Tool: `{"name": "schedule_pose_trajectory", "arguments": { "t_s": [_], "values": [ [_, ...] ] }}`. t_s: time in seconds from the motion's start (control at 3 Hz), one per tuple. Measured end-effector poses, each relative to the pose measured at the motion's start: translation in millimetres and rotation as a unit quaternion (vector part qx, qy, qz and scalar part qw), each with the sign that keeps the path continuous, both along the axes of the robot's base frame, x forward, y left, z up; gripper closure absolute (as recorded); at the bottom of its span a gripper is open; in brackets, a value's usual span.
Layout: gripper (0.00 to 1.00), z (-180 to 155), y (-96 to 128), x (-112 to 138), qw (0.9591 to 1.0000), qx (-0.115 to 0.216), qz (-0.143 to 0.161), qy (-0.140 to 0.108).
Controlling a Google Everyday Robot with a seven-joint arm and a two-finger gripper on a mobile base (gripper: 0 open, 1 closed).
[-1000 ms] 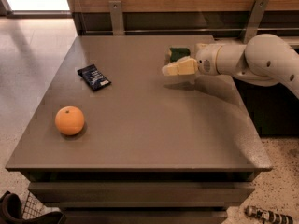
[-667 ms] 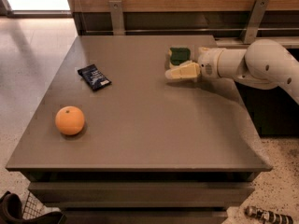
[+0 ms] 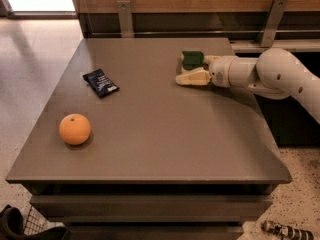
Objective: Move sponge near orange
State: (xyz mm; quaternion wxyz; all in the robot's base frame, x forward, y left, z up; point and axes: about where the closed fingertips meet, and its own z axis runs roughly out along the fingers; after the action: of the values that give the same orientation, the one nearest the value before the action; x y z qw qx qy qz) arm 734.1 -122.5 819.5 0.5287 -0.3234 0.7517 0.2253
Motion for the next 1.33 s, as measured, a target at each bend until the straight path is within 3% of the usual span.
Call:
{"name": "schedule_pose_trajectory", "arguments": {
  "t_s": [1.0,1.33],
  "values": [
    [0.87,-2.0,8.2,0.2,1.0000,0.001,0.006,0.002],
    [1.00,-2.8,10.9,0.3,1.0000,0.001,0.008,0.002]
  ]
}}
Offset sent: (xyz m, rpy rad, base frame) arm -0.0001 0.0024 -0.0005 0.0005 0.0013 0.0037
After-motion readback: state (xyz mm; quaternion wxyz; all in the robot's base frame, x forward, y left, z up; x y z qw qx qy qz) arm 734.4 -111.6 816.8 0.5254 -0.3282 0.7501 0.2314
